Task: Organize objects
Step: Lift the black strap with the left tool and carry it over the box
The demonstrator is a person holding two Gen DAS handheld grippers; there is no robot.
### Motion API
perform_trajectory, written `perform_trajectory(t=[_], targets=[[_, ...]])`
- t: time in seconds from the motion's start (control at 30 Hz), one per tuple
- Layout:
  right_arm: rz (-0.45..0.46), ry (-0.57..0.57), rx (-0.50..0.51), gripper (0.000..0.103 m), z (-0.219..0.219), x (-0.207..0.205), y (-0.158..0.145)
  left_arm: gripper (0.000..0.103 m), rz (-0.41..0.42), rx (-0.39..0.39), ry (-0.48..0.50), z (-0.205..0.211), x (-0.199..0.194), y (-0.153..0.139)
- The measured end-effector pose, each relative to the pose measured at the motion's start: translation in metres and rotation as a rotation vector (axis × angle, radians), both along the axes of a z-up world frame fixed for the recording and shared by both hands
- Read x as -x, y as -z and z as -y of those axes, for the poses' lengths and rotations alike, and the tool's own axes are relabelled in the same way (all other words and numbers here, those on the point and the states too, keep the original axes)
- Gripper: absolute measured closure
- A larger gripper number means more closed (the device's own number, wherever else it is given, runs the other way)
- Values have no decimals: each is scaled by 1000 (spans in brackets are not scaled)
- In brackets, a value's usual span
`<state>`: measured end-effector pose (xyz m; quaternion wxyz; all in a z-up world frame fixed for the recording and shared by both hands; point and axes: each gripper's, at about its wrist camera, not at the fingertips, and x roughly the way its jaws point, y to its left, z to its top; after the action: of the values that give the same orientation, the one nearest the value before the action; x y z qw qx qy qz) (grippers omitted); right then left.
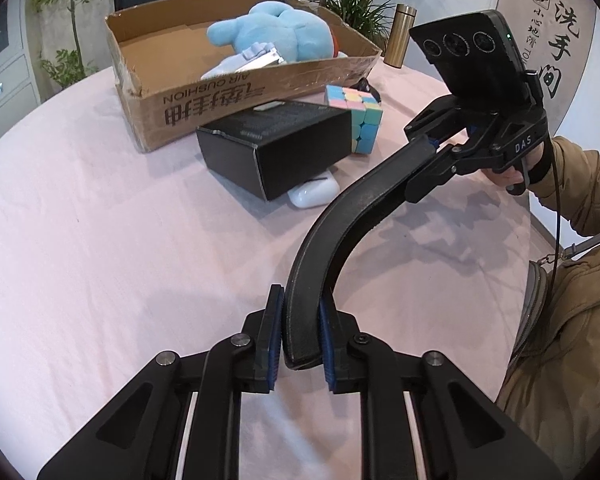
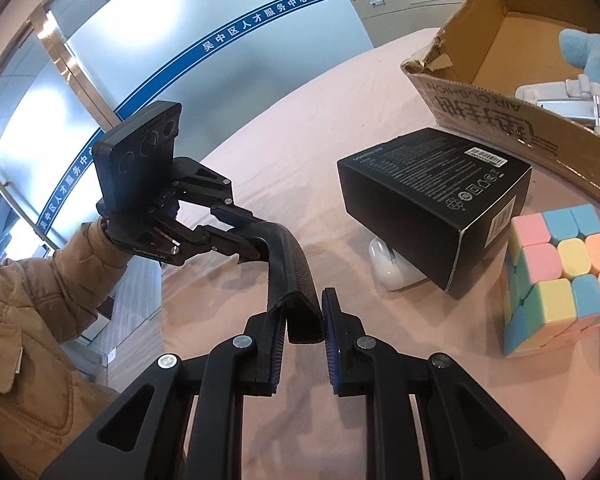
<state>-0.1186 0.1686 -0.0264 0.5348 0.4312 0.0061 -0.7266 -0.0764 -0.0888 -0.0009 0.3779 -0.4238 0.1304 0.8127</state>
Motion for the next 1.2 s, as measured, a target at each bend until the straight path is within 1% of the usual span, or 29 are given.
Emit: perform_trajectory(t=[0.17, 0.3, 0.53, 0.73, 0.87, 1.17, 1.2], targets=[[-36, -1, 8, 89, -11, -1, -13, 88, -39, 8, 6, -7, 1, -14], [-72, -7, 15, 89, -22, -1, -28, 88, -79, 32, 21, -17, 3, -29], [-132, 7, 17, 89, -34, 9, -60, 88, -143, 62, 36, -33, 20, -56], [-189, 29, 13, 89, -45, 31, -91, 88, -204, 81, 56, -46, 50, -84], [-216, 47, 9, 89, -53, 49, -106, 88, -229, 94, 70, -54, 71, -94], [-232, 85, -14, 89, -69, 100, -119, 88, -244, 127, 96, -77, 129, -99], [-232, 89, -21, 89, -69, 108, -120, 88, -242, 133, 86, -80, 137, -99]])
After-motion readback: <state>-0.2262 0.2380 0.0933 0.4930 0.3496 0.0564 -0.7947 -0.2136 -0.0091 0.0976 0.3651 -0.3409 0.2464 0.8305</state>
